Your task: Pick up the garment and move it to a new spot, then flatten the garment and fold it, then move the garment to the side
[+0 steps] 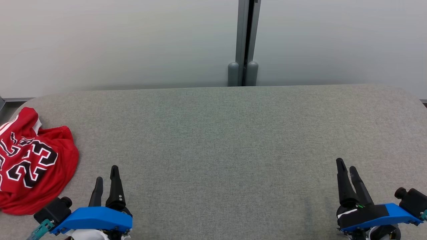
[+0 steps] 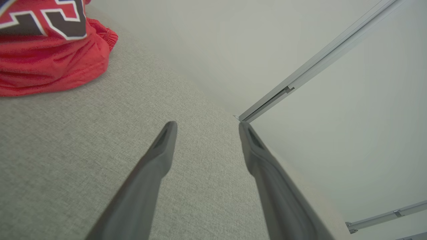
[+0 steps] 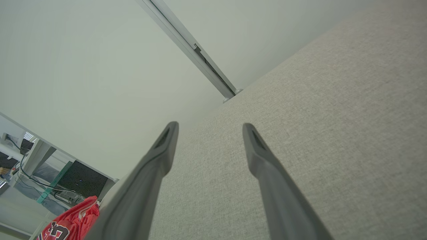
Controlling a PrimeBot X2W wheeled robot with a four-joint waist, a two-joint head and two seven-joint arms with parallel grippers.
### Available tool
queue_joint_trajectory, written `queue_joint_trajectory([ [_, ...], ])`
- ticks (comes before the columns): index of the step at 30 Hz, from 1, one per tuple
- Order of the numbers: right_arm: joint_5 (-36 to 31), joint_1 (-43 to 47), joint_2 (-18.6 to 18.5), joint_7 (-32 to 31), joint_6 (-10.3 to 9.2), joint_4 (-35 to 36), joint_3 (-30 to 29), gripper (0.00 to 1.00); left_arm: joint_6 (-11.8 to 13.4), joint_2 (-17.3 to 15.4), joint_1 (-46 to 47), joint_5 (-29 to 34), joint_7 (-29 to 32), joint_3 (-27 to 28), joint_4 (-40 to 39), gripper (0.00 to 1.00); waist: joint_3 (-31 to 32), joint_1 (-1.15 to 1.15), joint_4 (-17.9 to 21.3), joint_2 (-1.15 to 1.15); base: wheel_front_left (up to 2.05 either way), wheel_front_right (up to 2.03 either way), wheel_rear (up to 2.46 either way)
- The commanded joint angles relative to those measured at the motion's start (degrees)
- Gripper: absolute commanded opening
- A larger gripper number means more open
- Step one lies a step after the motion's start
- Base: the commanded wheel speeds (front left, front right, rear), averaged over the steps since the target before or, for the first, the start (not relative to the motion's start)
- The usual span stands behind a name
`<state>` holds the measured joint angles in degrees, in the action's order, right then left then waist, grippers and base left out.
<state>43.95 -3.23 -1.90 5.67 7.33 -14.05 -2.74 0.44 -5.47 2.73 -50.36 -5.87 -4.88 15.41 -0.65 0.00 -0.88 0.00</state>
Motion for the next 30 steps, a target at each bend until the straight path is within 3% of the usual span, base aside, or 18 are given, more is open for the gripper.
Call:
queue_joint_trajectory([
  [1,-2.3,-0.5,-0.4,0.7,0.15,0.4,0.0,1.0,0.5,-0.7,1.5,2.0,-0.7,-0.5,-0.4,1.0,-0.1,0.0,-0.1,0.0,0.0,0.0,0.0],
  [30,-19.9,0.4,-0.5,5.0,0.17,-0.5,0.3,1.0,3.2,-2.4,0.9,18.6,-5.0,-4.6,0.8,1.0,0.0,0.0,-1.0,0.0,0.0,0.0,0.0],
])
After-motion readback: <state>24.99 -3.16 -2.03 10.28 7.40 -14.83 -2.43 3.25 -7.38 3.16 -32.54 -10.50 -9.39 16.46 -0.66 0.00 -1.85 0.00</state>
